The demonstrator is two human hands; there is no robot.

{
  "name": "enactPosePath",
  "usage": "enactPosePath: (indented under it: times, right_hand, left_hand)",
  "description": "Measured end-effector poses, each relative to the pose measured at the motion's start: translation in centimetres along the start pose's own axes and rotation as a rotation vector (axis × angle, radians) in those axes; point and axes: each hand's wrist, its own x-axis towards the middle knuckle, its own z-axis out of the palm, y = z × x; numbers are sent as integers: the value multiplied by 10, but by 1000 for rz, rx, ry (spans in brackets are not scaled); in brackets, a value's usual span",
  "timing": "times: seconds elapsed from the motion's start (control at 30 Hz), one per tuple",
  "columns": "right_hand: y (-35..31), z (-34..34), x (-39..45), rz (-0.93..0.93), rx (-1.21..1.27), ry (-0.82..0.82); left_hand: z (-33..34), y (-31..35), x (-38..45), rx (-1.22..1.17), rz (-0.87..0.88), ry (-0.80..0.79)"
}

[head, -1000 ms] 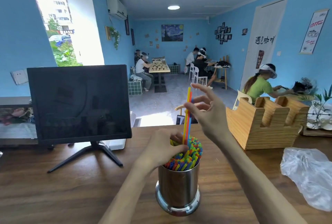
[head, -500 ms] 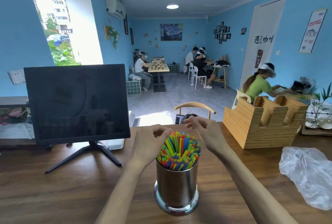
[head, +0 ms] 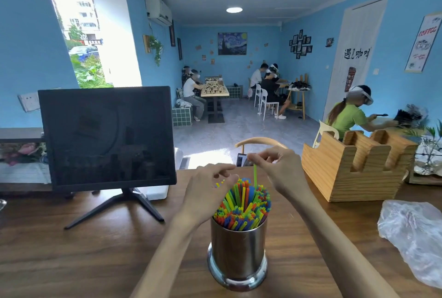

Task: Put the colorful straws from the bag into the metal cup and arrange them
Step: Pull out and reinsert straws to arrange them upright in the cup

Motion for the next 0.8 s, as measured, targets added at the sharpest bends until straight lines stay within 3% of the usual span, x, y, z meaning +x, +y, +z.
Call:
enactPosePath:
  times: [0.1,0.23,0.37,0.47,0.6,0.8]
  right_hand:
    - [-34,-2,-9,-175,177,25]
    - [-54,-2,-17,-244,276,-50]
    - [-29,-10,-16,-112,171,-189]
    - [-7,-15,-19,-89,30,-271]
    - [6,-39,-11,36,316,-299]
    - [6,-55,4,111,609,-228]
  left_hand:
    - [4,11,1,24,117,-24]
    - [4,24,2,-182,149,32]
    - [-11,26,4,-543,127,145]
    - [-19,21,5,-635,109,184]
    - [-21,8,6,-540,85,191]
    - [-16,-4,2,-571,70,59]
